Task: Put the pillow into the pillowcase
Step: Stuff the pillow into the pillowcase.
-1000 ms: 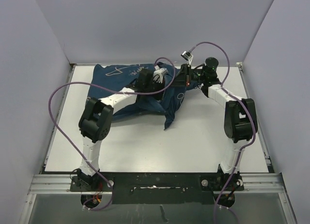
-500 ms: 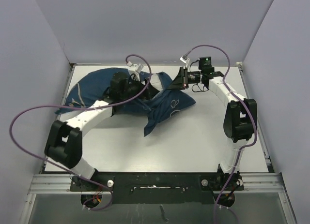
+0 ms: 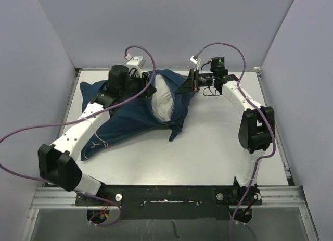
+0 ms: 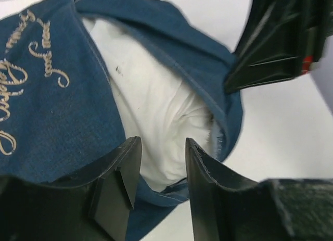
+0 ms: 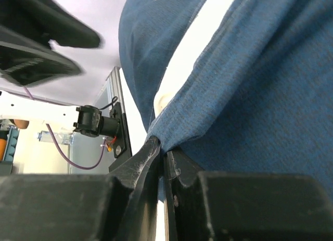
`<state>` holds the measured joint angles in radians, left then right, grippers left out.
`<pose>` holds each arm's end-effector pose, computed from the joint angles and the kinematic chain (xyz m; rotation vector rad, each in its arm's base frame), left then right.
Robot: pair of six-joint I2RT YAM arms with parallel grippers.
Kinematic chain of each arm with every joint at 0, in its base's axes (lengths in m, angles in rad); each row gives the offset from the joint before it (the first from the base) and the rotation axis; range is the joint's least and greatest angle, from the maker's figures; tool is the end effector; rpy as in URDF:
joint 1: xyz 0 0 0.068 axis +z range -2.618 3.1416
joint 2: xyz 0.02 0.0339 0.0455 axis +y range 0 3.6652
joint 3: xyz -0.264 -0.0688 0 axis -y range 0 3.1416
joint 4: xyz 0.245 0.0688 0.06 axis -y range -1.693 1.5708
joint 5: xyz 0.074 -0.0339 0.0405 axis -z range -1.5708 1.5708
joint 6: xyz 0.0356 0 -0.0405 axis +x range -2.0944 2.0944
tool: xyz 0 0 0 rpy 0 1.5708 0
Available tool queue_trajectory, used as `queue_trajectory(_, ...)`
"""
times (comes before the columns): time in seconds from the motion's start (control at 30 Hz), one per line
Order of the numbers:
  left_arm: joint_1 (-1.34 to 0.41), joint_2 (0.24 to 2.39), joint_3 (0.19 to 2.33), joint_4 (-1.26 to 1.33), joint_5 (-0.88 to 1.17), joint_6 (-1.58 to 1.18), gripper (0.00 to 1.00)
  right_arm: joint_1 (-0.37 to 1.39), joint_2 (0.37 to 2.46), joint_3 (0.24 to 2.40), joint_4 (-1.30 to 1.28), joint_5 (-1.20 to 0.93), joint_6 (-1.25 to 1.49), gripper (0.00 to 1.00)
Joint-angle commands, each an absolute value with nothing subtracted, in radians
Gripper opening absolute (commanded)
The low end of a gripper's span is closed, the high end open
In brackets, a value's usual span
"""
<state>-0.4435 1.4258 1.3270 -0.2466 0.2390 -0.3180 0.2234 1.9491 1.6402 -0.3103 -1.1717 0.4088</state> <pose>0.2978 -0.1508 0.3735 0.2894 1.9554 -0.7341 0.4225 0.1296 0.2905 -0.5105 2.1158 1.6288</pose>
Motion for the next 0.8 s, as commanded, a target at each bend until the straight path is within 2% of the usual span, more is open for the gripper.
queue_trajectory(0.0,-0.444,1.567,1.451,-0.473,0.2,-0.26,0.38,0.262,1.941,1.724,-0.213,-1.224,0.443,0.07)
queue_trajectory(0.07,-0.452,1.623,1.467,-0.473,0.208,-0.263,0.42,0.265,1.942,1.718,-0.218,-1.216,0.44,0.07)
queue_trajectory(0.3,-0.463,1.785,1.628,-0.692,-0.062,-0.214,0.43,0.264,1.922,1.684,-0.263,-1.19,0.397,0.06)
queue_trajectory(0.43,-0.489,1.764,1.646,-0.726,-0.111,-0.158,0.42,0.261,1.919,1.681,-0.302,-1.158,0.359,0.06)
queue_trajectory(0.53,-0.495,1.716,1.649,-0.731,-0.07,-0.144,0.43,0.261,1.921,1.685,-0.327,-1.143,0.338,0.06)
queue_trajectory(0.67,-0.501,1.585,1.601,-0.65,0.025,-0.158,0.52,0.26,1.926,1.693,-0.341,-1.137,0.33,0.06)
queue_trajectory(0.77,-0.509,1.545,1.58,-0.648,-0.02,-0.167,0.58,0.264,1.93,1.698,-0.34,-1.142,0.335,0.06)
